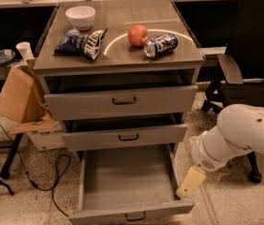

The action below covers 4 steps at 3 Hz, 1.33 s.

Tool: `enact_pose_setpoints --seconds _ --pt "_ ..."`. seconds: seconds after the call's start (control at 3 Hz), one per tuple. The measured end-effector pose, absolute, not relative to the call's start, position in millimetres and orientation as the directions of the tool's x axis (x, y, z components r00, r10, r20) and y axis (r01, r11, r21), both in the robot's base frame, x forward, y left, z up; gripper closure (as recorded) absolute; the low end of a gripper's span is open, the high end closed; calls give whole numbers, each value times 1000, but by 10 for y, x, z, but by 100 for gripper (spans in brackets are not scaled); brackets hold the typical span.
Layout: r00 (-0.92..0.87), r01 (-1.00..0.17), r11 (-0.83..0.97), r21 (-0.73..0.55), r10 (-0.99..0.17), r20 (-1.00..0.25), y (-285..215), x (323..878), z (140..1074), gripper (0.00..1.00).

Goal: Close bottom drawer

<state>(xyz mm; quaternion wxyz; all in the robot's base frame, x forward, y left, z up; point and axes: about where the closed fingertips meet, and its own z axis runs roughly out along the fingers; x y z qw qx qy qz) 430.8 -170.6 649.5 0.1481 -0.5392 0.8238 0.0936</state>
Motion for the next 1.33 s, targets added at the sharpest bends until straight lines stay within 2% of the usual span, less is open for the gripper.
enact_pose_setpoints --seconds 0.67,1.0,1.33 --pt "-397 -911 411 37 -848 -351 -1699 4419 6265 0" --pt "-443 -894 431 117 -819 -366 -1722 4570 5735 0" --pt "-526 -848 447 283 -770 -361 -1718 4465 4796 0"
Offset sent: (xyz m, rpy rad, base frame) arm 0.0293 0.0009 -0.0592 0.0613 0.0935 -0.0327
